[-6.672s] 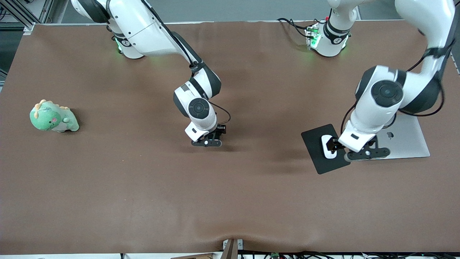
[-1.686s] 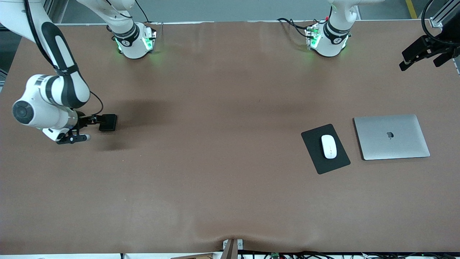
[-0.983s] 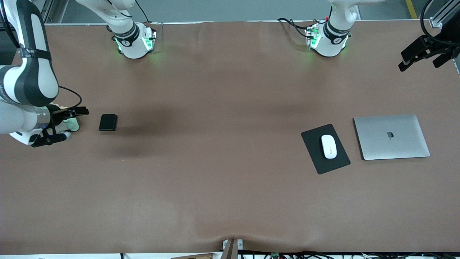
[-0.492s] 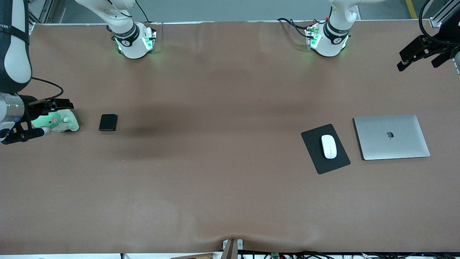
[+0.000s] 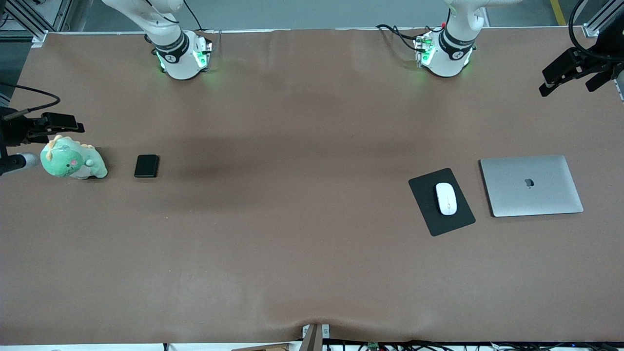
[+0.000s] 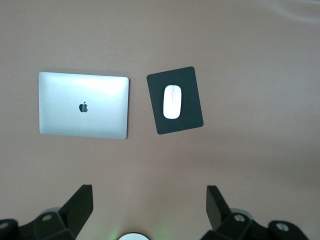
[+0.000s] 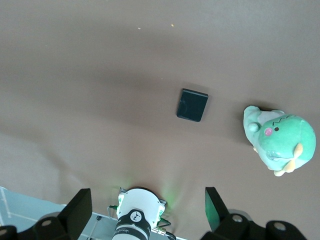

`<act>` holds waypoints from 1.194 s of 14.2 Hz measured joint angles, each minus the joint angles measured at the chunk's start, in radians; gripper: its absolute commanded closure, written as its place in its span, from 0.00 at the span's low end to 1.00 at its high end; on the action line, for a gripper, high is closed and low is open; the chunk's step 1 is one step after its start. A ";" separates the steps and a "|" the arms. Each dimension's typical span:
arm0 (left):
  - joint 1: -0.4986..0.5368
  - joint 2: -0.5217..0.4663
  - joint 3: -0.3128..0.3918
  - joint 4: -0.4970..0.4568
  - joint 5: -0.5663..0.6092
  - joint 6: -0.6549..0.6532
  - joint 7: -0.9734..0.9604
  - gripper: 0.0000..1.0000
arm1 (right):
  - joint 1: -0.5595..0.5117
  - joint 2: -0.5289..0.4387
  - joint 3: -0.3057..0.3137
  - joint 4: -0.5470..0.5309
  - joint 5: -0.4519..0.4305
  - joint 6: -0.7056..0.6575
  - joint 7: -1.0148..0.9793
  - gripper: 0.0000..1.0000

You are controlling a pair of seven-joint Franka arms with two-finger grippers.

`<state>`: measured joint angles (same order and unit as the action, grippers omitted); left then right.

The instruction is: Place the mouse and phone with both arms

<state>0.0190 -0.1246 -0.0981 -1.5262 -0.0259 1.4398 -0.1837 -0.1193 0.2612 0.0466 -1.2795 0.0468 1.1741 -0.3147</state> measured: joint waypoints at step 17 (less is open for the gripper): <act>0.000 0.008 0.000 -0.002 0.010 -0.058 0.057 0.00 | 0.095 -0.152 0.009 -0.014 0.029 -0.028 0.152 0.00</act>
<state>0.0192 -0.1165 -0.0982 -1.5281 -0.0157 1.3816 -0.1266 -0.0247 0.1088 0.0553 -1.2937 0.0758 1.1463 -0.1629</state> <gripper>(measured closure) 0.000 0.000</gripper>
